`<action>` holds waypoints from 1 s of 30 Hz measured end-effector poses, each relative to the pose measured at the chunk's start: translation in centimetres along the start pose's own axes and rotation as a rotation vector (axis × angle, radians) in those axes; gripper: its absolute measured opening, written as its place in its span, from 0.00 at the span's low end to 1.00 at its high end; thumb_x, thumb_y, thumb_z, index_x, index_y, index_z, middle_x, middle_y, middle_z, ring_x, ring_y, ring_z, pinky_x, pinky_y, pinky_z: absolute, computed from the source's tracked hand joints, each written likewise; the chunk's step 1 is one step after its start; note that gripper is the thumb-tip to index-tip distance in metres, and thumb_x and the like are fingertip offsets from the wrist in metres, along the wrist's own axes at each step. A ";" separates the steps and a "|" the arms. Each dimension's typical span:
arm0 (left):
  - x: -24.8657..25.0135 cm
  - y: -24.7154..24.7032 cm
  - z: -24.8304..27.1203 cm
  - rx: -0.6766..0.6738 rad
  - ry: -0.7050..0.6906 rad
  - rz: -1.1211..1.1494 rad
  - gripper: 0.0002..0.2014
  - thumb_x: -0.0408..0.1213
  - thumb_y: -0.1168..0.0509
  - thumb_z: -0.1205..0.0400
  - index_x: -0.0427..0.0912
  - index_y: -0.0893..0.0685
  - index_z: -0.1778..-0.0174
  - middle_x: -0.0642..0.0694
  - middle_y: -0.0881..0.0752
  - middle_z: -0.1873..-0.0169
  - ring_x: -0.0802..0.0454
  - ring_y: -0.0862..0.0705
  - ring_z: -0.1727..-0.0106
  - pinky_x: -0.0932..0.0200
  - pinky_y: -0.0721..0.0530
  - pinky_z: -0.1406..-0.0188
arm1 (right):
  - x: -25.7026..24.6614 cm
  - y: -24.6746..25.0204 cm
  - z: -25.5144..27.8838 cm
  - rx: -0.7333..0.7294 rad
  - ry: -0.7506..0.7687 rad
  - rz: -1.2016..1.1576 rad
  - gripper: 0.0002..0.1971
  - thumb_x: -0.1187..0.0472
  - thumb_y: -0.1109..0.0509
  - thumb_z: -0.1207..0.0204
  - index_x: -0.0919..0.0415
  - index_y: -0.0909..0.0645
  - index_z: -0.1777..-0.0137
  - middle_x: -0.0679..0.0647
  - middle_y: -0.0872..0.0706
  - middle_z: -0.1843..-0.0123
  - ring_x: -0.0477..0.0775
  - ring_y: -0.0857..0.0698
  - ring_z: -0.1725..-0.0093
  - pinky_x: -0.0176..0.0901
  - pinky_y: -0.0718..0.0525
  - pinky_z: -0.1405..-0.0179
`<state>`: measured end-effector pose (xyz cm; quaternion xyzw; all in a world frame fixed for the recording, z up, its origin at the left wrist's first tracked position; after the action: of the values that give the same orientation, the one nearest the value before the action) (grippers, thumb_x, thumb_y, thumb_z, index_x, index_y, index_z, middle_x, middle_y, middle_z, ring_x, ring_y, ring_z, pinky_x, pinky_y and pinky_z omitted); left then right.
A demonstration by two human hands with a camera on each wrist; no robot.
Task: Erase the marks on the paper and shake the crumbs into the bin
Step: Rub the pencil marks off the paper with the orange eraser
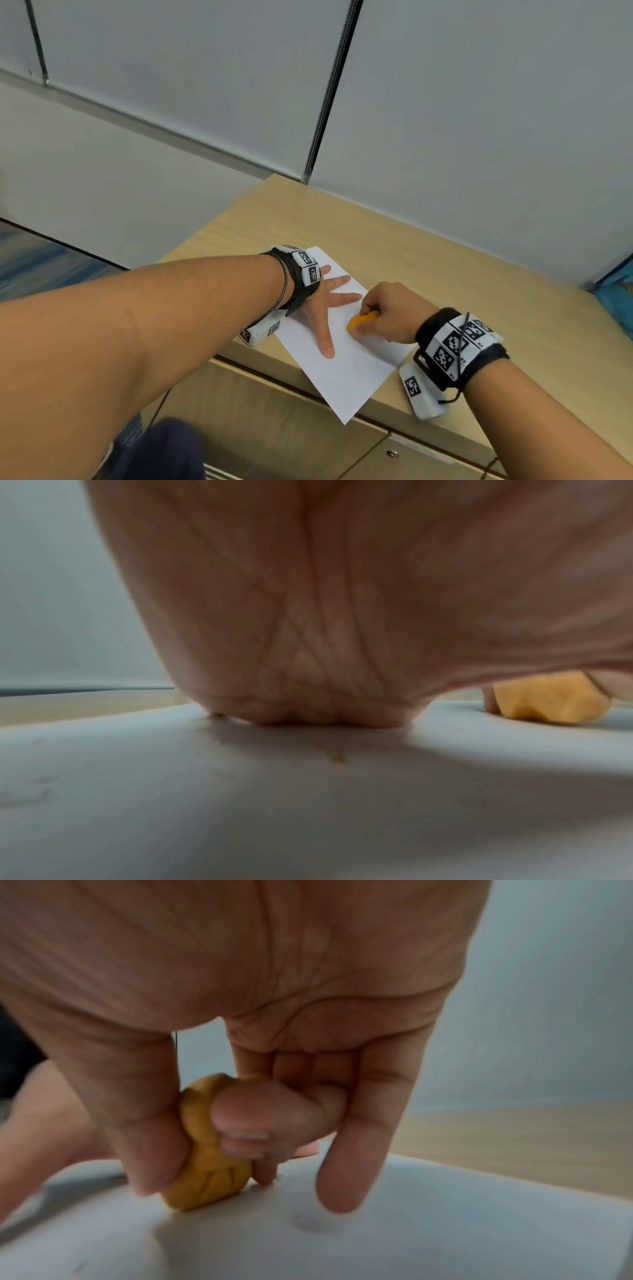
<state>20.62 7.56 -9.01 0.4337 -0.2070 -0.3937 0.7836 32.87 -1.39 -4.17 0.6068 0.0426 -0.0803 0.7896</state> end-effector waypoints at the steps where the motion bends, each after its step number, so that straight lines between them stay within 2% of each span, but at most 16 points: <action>1: 0.0 0.0 0.0 0.008 0.000 -0.009 0.69 0.83 0.33 0.52 0.77 0.72 0.23 0.61 0.77 0.19 0.39 0.75 0.17 0.19 0.60 0.24 | -0.1 -0.1 0.0 0.018 0.006 0.040 0.13 0.44 0.23 0.27 0.54 0.12 0.58 0.47 0.13 0.63 0.47 0.16 0.65 0.44 0.17 0.61; 4: -0.1 -0.1 0.1 0.037 -0.014 -0.043 0.66 0.84 0.34 0.48 0.77 0.73 0.24 0.58 0.76 0.18 0.37 0.73 0.16 0.19 0.59 0.24 | -1.0 -0.8 0.5 0.083 0.028 0.207 0.15 0.45 0.28 0.25 0.58 0.13 0.59 0.54 0.12 0.61 0.56 0.12 0.60 0.51 0.13 0.59; 6: 0.0 -0.1 0.2 0.066 -0.029 -0.056 0.65 0.83 0.33 0.44 0.76 0.73 0.23 0.56 0.75 0.17 0.36 0.71 0.16 0.19 0.59 0.23 | -1.3 -1.2 0.9 0.134 0.031 0.265 0.14 0.45 0.31 0.24 0.56 0.13 0.55 0.52 0.13 0.59 0.56 0.13 0.59 0.52 0.10 0.56; 8: 0.1 0.0 0.2 0.086 -0.024 -0.074 0.65 0.83 0.34 0.43 0.73 0.72 0.21 0.54 0.74 0.17 0.36 0.68 0.15 0.21 0.58 0.23 | -0.8 -1.6 1.2 0.148 0.027 0.217 0.13 0.43 0.31 0.23 0.52 0.14 0.52 0.49 0.14 0.56 0.53 0.14 0.57 0.50 0.11 0.55; 11: 0.1 -0.1 0.1 0.100 0.041 -0.039 0.66 0.84 0.35 0.44 0.71 0.71 0.19 0.52 0.74 0.17 0.35 0.64 0.14 0.24 0.55 0.22 | 0.4 -2.1 1.5 0.130 0.013 0.075 0.11 0.42 0.29 0.23 0.48 0.17 0.52 0.48 0.14 0.54 0.51 0.16 0.56 0.45 0.17 0.56; 14: 0.1 -0.4 0.4 0.129 0.126 0.051 0.67 0.85 0.36 0.45 0.69 0.69 0.18 0.49 0.74 0.16 0.32 0.63 0.14 0.25 0.52 0.21 | 1.3 -2.3 1.5 0.136 -0.012 0.071 0.14 0.41 0.30 0.21 0.49 0.15 0.45 0.49 0.15 0.52 0.52 0.16 0.54 0.44 0.20 0.57; 16: 0.2 -0.4 0.8 0.119 0.115 0.053 0.65 0.84 0.36 0.43 0.70 0.69 0.18 0.48 0.74 0.17 0.29 0.62 0.15 0.26 0.52 0.21 | 1.7 -2.2 1.3 0.134 -0.029 0.055 0.15 0.40 0.30 0.21 0.49 0.15 0.43 0.49 0.15 0.51 0.52 0.17 0.54 0.43 0.23 0.58; 19: 0.2 -0.1 1.8 0.037 0.016 0.006 0.61 0.77 0.31 0.37 0.74 0.70 0.20 0.49 0.76 0.17 0.27 0.63 0.16 0.27 0.54 0.21 | 1.9 -1.8 0.7 0.112 -0.045 0.021 0.14 0.40 0.29 0.22 0.48 0.16 0.47 0.49 0.15 0.50 0.52 0.16 0.53 0.42 0.23 0.58; 21: -0.1 0.0 2.5 0.011 0.005 -0.039 0.60 0.74 0.30 0.34 0.75 0.71 0.21 0.50 0.76 0.18 0.25 0.65 0.17 0.25 0.57 0.22 | 1.6 -1.5 0.3 0.101 -0.045 0.030 0.13 0.41 0.30 0.21 0.49 0.17 0.48 0.49 0.13 0.52 0.52 0.14 0.53 0.43 0.20 0.57; 25: -0.4 -0.3 2.5 0.030 0.022 -0.099 0.60 0.78 0.32 0.36 0.77 0.72 0.22 0.52 0.76 0.17 0.21 0.67 0.18 0.21 0.58 0.25 | 0.4 -0.8 -0.4 0.128 -0.049 0.094 0.13 0.44 0.32 0.20 0.54 0.17 0.51 0.52 0.13 0.55 0.55 0.14 0.55 0.45 0.19 0.60; 27: -0.5 -0.5 2.2 0.039 0.017 -0.096 0.61 0.78 0.31 0.38 0.77 0.71 0.22 0.52 0.77 0.18 0.23 0.65 0.17 0.22 0.56 0.24 | -0.9 -1.1 -0.6 0.137 0.007 0.116 0.12 0.44 0.29 0.22 0.53 0.18 0.53 0.51 0.15 0.56 0.54 0.15 0.56 0.45 0.21 0.62; 30: -0.5 -0.6 2.1 0.036 -0.006 -0.050 0.60 0.76 0.29 0.37 0.77 0.68 0.21 0.52 0.79 0.19 0.27 0.63 0.16 0.25 0.52 0.22 | -3.1 -2.2 0.1 0.087 0.167 0.147 0.14 0.42 0.28 0.24 0.53 0.16 0.53 0.50 0.13 0.59 0.53 0.15 0.59 0.48 0.16 0.59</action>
<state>18.64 6.72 -8.43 0.4514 -0.2055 -0.4107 0.7651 29.41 -1.81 -5.75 0.6464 0.0599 0.0268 0.7602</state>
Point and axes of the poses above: each hand's wrist, its own z-axis away from the middle knuckle, its own y-axis out of the back of the hand, x = y × z, the point moved 4 cm from there along -z, towards the middle knuckle
